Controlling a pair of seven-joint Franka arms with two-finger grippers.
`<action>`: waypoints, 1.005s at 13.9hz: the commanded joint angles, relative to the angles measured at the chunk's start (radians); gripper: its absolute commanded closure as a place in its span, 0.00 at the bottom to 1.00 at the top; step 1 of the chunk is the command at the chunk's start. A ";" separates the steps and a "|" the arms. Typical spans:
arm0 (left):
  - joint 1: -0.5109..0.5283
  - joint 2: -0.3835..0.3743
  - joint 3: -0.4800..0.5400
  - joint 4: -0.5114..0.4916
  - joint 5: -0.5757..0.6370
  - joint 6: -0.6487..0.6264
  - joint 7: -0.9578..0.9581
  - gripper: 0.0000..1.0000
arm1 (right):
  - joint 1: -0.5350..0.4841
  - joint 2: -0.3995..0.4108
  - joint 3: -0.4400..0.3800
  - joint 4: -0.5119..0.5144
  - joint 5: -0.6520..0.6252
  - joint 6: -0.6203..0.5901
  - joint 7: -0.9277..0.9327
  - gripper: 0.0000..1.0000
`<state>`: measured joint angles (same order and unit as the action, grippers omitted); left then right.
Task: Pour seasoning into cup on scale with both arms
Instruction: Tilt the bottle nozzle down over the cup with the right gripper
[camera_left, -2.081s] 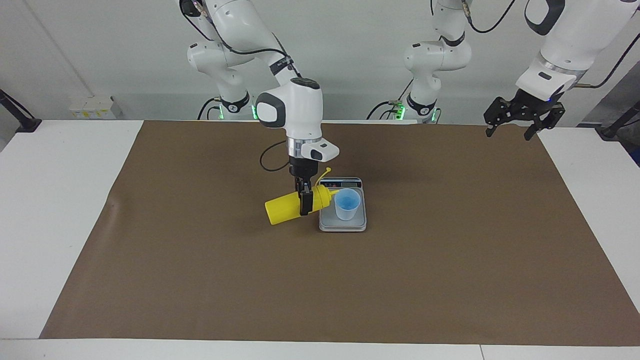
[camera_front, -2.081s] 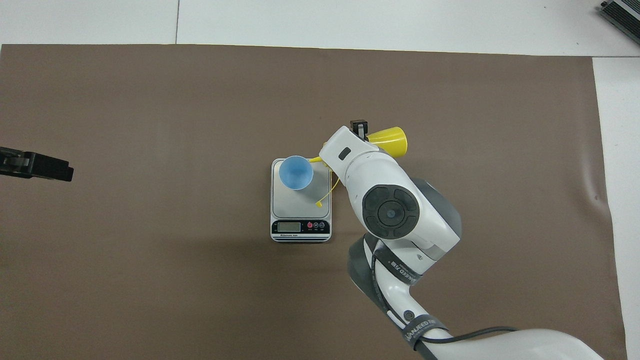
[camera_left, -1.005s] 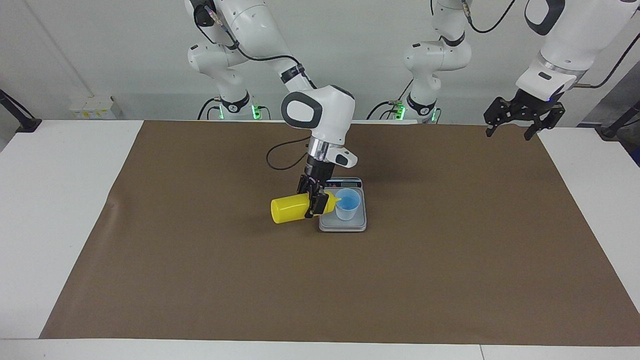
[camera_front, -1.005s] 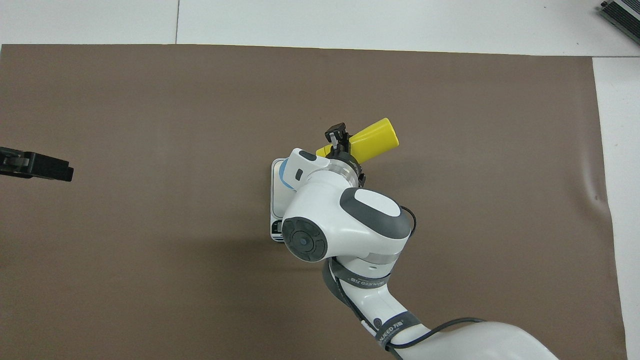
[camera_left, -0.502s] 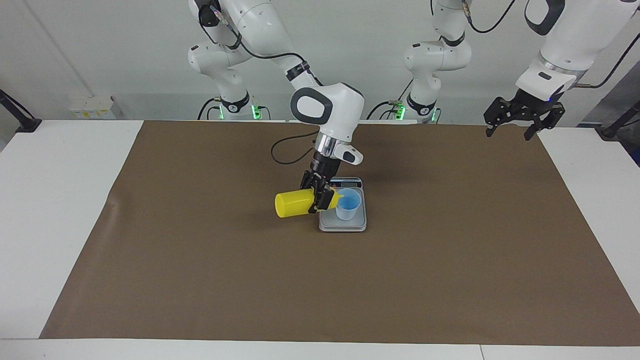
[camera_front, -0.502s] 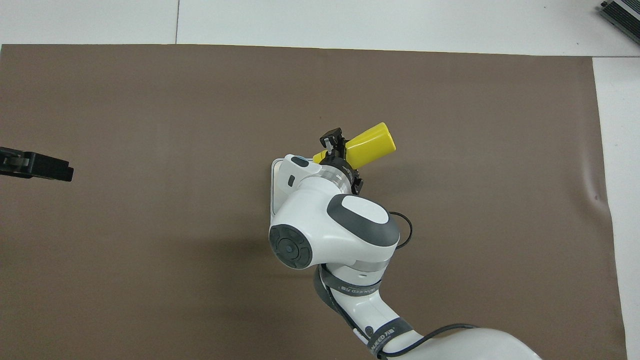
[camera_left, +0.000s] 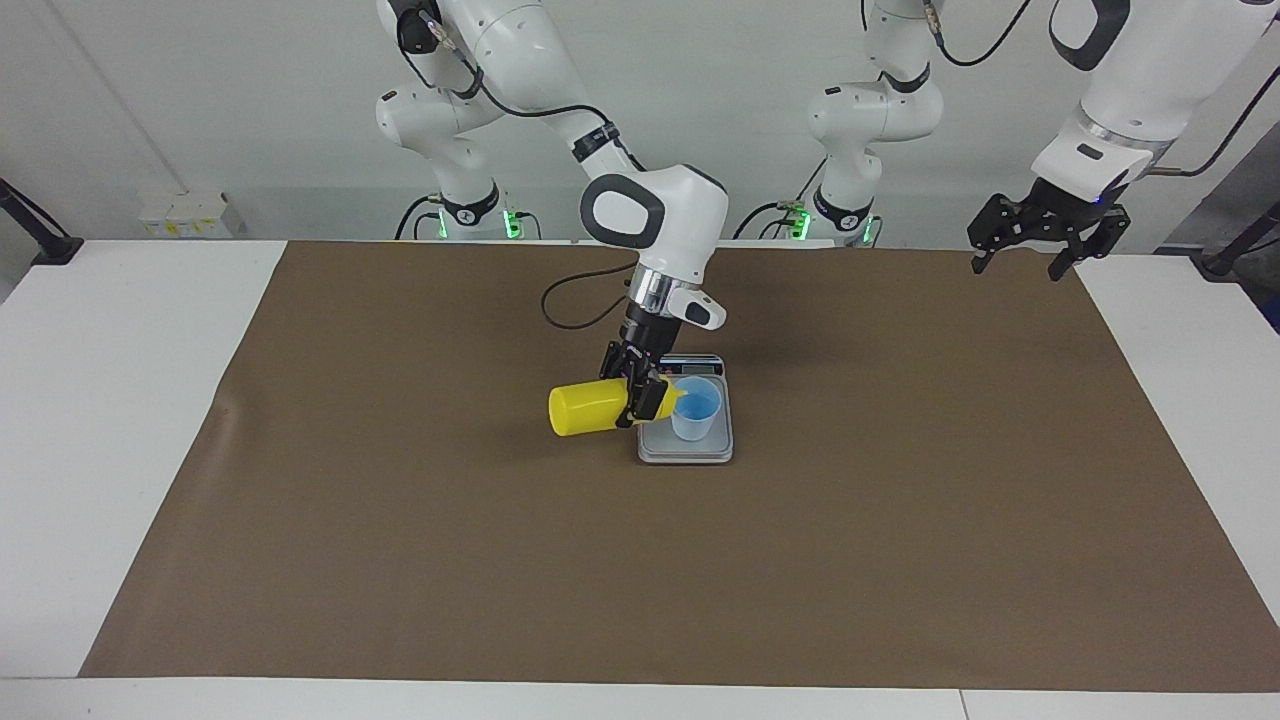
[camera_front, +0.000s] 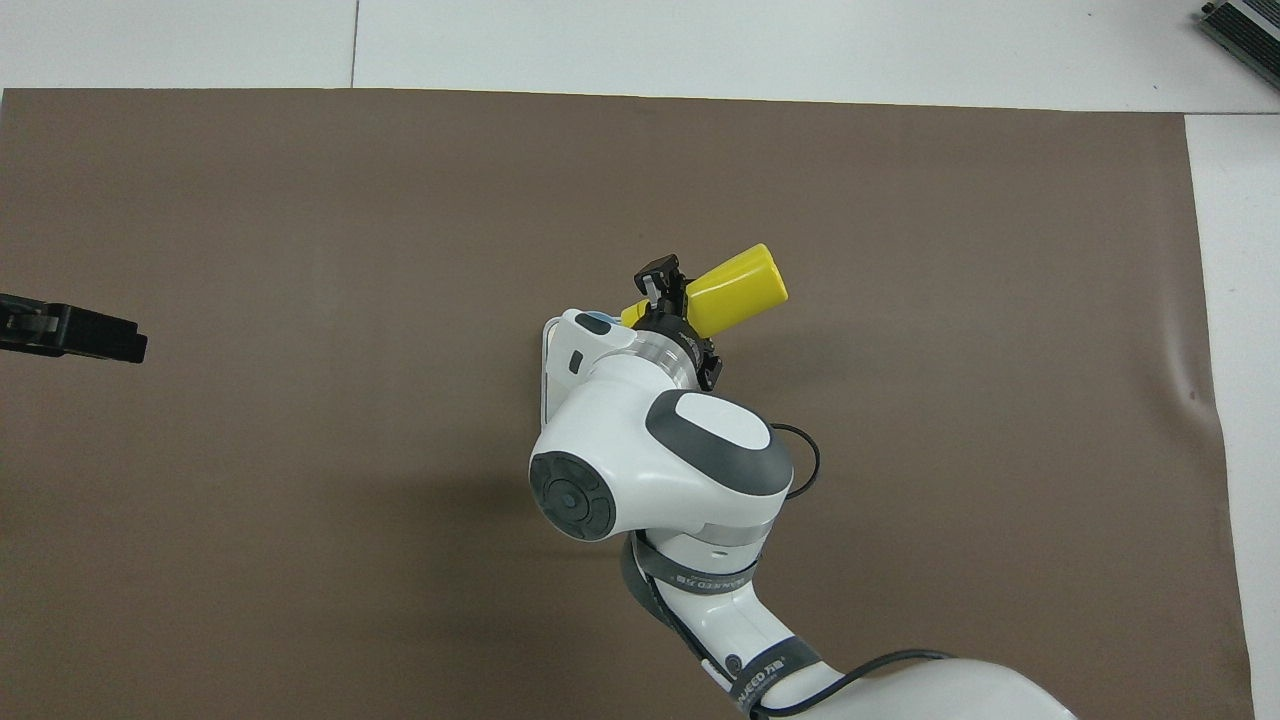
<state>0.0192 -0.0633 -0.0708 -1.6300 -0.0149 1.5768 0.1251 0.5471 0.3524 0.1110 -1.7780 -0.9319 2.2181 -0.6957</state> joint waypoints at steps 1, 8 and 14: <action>0.011 -0.009 -0.004 -0.005 -0.011 -0.012 -0.004 0.00 | -0.002 0.013 0.004 0.032 -0.042 -0.021 0.021 1.00; 0.011 -0.009 -0.004 -0.005 -0.011 -0.012 -0.004 0.00 | -0.042 -0.015 0.009 0.026 0.008 0.014 0.022 1.00; 0.011 -0.009 -0.004 -0.005 -0.011 -0.012 -0.004 0.00 | -0.071 -0.097 0.009 -0.014 0.189 0.012 0.022 1.00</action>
<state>0.0192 -0.0633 -0.0708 -1.6300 -0.0149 1.5767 0.1251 0.5075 0.3123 0.1089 -1.7552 -0.7946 2.2234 -0.6840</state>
